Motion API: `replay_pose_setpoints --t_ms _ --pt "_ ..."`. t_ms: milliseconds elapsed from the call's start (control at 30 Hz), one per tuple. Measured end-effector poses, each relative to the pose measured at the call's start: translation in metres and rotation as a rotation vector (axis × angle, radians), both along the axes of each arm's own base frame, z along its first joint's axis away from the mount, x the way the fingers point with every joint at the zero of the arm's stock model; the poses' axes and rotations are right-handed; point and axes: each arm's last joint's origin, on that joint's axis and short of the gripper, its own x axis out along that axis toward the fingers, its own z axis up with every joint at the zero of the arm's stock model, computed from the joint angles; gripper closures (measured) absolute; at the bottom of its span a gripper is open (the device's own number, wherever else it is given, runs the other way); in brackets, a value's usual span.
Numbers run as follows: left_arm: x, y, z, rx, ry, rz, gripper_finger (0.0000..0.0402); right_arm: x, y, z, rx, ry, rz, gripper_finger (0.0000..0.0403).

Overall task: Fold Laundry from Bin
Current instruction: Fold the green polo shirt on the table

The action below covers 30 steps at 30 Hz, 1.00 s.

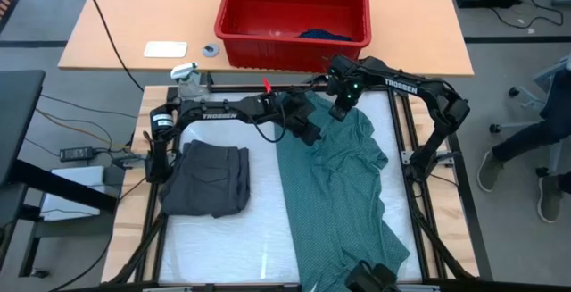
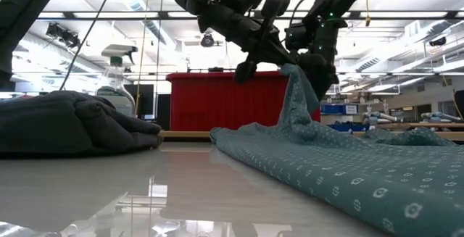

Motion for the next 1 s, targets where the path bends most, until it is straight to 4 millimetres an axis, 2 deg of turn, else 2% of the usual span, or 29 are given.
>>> replay_pose_setpoints --t_ms 167,400,500,667,833,1000 --pt "0.0 0.002 -0.001 0.007 0.004 0.011 0.0399 -0.008 0.005 -0.001 -0.006 0.138 -0.086 0.0403" --pt "-0.002 0.002 -0.002 0.018 0.013 -0.007 0.0399 -0.008 0.008 -0.001 0.051 0.125 -0.115 0.0403" --pt "-0.002 0.003 -0.002 0.017 0.019 -0.005 0.0399 -0.012 0.016 -0.001 0.089 0.204 -0.133 0.0403" --pt "-0.003 0.006 -0.002 0.021 0.018 0.005 0.0399 -0.012 0.02 -0.001 0.05 0.264 -0.145 0.0403" --pt "-0.003 0.003 -0.004 0.013 0.043 0.0 0.0399 0.0 0.015 -0.001 -0.025 0.154 -0.096 0.0402" --pt "-0.01 -0.007 -0.015 0.04 0.214 0.089 0.0399 0.014 0.004 0.002 -0.135 0.006 -0.058 0.0401"
